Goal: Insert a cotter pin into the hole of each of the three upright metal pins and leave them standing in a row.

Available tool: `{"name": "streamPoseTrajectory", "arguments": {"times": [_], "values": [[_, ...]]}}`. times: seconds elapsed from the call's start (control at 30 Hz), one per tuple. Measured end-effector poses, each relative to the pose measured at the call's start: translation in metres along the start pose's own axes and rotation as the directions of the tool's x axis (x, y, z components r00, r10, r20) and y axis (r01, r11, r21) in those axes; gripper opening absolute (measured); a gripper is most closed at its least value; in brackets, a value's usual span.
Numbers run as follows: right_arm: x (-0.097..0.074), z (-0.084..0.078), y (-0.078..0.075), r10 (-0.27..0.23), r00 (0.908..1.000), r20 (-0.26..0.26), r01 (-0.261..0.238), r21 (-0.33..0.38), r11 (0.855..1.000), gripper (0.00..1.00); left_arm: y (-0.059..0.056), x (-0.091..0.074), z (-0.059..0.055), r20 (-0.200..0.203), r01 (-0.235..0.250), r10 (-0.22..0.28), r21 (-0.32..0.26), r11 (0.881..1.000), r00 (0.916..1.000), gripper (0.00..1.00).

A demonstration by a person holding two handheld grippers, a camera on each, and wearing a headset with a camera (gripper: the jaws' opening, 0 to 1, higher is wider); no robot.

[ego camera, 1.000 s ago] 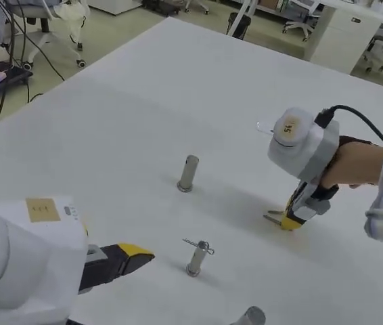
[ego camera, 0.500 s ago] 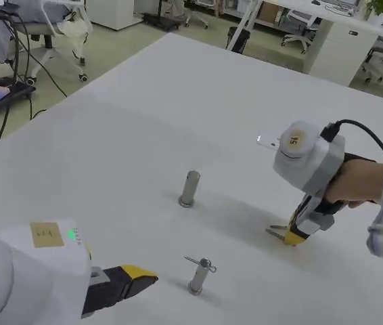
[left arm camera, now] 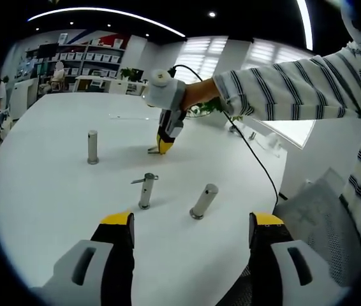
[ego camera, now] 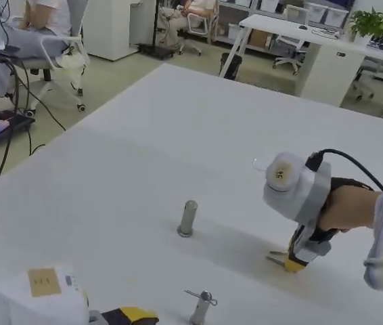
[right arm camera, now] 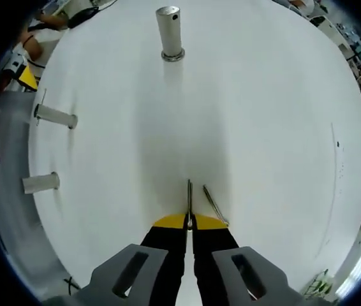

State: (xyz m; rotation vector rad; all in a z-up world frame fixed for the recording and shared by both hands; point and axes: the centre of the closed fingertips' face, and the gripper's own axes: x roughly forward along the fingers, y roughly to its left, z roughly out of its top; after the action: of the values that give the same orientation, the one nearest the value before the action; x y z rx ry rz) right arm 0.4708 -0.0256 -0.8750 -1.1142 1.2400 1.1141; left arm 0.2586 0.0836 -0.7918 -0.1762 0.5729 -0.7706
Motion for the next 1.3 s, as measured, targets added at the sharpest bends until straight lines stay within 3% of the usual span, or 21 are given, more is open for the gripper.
{"name": "streamPoseTrajectory", "arguments": {"times": [0.03, 0.23, 0.43, 0.53, 0.6, 0.8, 1.1, 1.3], "values": [[0.0, 0.0, -0.001, 0.0, 1.0, -0.002, 0.0, 0.017, 1.0, 0.03, 0.0, 0.0, 0.0, -0.001, -0.001, 0.001, 0.003, 1.0, 1.0, 0.72], [0.001, 0.001, 0.001, -0.038, 0.9985, -0.04, 0.037, -0.041, 0.998, 0.02, -0.001, -0.002, 0.002, -0.004, -0.008, 0.008, 0.021, 1.0, 1.0, 0.71], [-0.001, 0.0, 0.001, -0.049, 0.9986, -0.017, 0.049, -0.024, 0.999, 0.02, -0.001, -0.006, 0.003, 0.003, -0.024, 0.024, 0.019, 1.0, 0.9997, 0.7], [-0.002, -0.001, 0.006, -0.056, 0.9983, -0.015, 0.055, -0.063, 0.996, 0.02, -0.001, -0.01, 0.005, 0.008, -0.029, 0.029, 0.023, 0.999, 0.9995, 0.7], [-0.004, 0.004, 0.014, -0.016, 0.9995, 0.029, 0.016, -0.032, 0.999, 0.02, -0.001, -0.012, 0.006, 0.011, -0.034, 0.033, 0.03, 0.999, 0.9994, 0.69], [-0.029, 0.012, 0.017, -0.05, 0.9935, 0.102, 0.056, -0.06, 0.997, 0.02, 0.0, -0.018, 0.008, 0.016, -0.046, 0.045, 0.05, 0.998, 0.9989, 0.68], [-0.07, 0.007, 0.026, -0.118, 0.9671, 0.226, 0.134, -0.058, 0.989, 0.02, 0.004, -0.024, 0.012, 0.019, -0.062, 0.061, 0.064, 0.996, 0.9979, 0.67], [-0.088, -0.003, 0.039, -0.164, 0.9368, 0.309, 0.182, -0.031, 0.983, 0.02, 0.001, -0.023, 0.016, 0.007, -0.05, 0.05, 0.086, 0.995, 0.9987, 0.67]]}}
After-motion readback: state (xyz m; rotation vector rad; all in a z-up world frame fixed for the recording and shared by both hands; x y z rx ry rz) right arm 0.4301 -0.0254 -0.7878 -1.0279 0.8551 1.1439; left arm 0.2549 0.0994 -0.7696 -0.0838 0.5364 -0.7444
